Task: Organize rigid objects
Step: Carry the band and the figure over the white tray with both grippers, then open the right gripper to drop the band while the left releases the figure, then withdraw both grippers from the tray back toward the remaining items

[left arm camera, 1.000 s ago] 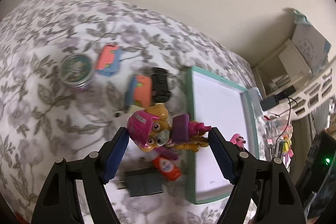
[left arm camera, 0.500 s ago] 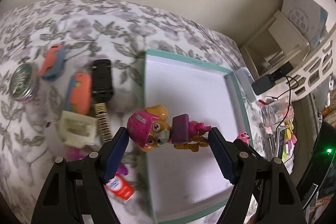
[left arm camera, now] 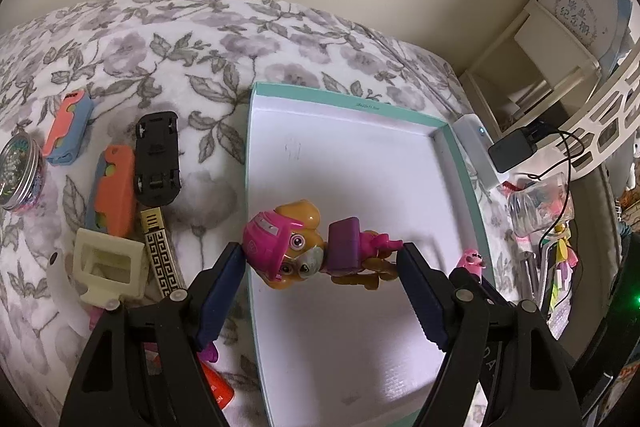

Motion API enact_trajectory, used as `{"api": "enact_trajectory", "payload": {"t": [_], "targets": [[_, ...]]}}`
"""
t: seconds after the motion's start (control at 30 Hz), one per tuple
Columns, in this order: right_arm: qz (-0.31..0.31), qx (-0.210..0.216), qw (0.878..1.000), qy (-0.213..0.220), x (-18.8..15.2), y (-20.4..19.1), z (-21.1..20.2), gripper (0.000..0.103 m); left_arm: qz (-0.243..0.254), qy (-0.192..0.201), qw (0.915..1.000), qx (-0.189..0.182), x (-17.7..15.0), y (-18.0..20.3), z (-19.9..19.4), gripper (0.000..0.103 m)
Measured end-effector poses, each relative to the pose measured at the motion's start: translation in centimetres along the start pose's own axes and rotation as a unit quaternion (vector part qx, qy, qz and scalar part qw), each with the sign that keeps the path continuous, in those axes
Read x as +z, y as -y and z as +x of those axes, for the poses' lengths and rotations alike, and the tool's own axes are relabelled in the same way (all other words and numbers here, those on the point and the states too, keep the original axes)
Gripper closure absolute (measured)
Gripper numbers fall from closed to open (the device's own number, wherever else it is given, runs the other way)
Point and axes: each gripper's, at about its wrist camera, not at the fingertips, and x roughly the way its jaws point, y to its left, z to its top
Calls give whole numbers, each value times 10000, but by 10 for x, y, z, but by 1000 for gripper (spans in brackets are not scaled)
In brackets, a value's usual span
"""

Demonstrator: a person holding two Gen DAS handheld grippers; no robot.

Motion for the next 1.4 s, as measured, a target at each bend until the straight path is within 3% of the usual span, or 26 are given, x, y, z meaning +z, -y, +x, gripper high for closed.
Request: {"api": "enact_trajectory", "payload": {"t": [0.33, 0.47, 0.63, 0.77, 1.1, 1.4], "targets": [[-149, -39, 9999, -25, -2, -5, 1, 84, 35, -119, 9999, 22, -4, 1, 4, 24], [-129, -36, 9999, -26, -1, -4, 2, 84, -9, -131, 9999, 2, -4, -1, 2, 16], [-194, -91, 9997, -150, -4, -2, 7, 81, -62, -152, 9999, -19, -4, -2, -1, 16], [-193, -86, 9997, -137, -4, 0, 5, 47, -64, -138, 9999, 62, -5, -4, -8, 15], [-383, 29, 9993, -31, -4, -7, -2, 35, 127, 140, 9966, 807, -7, -17, -42, 15], [-74, 255, 9996, -88, -2, -5, -2, 31, -169, -51, 9937, 1110, -19, -44, -51, 15]]}}
